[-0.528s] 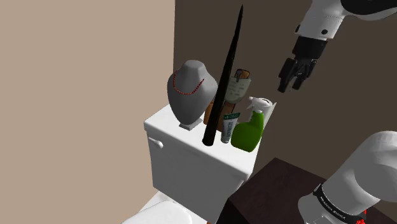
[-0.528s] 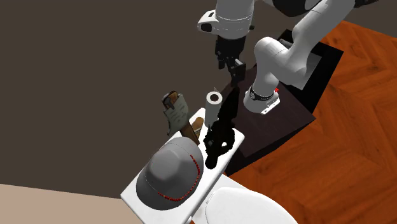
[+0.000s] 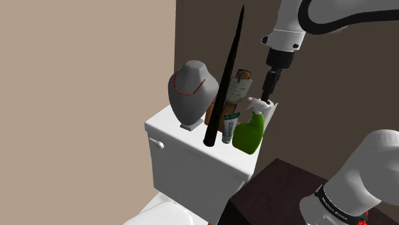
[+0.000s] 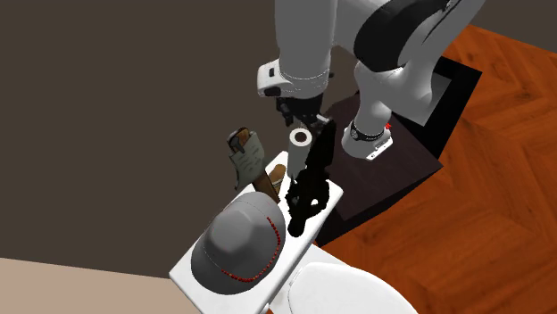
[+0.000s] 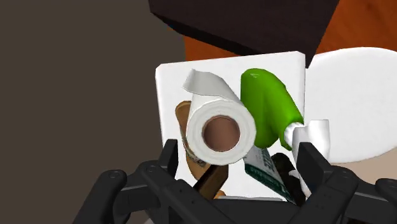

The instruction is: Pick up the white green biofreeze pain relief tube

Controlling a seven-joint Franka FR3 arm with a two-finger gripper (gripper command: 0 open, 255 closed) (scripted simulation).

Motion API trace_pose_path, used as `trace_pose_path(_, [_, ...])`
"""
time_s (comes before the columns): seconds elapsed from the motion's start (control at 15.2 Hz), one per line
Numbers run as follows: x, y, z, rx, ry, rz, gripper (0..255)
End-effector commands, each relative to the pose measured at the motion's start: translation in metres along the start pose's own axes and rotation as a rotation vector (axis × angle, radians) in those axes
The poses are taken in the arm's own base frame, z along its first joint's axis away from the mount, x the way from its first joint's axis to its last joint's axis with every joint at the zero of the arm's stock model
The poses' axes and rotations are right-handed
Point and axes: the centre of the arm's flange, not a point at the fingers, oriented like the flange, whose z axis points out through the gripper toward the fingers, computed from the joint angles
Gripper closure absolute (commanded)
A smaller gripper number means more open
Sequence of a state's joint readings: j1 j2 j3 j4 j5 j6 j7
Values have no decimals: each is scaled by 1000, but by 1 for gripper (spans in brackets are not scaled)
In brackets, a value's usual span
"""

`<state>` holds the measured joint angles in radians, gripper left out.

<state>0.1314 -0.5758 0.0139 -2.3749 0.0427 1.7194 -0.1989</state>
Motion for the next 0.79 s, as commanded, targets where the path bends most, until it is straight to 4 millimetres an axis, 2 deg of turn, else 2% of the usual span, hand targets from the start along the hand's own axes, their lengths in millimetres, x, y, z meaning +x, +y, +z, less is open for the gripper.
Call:
trace_pose_path(0.0, [25,-7,19,-16,-24,-155,0])
trace_pose_path(0.33, [70,-38,58,-53,-63,-493,0])
trace_pose_path(0.73, [72,-37,90,-53,-63,-493,0])
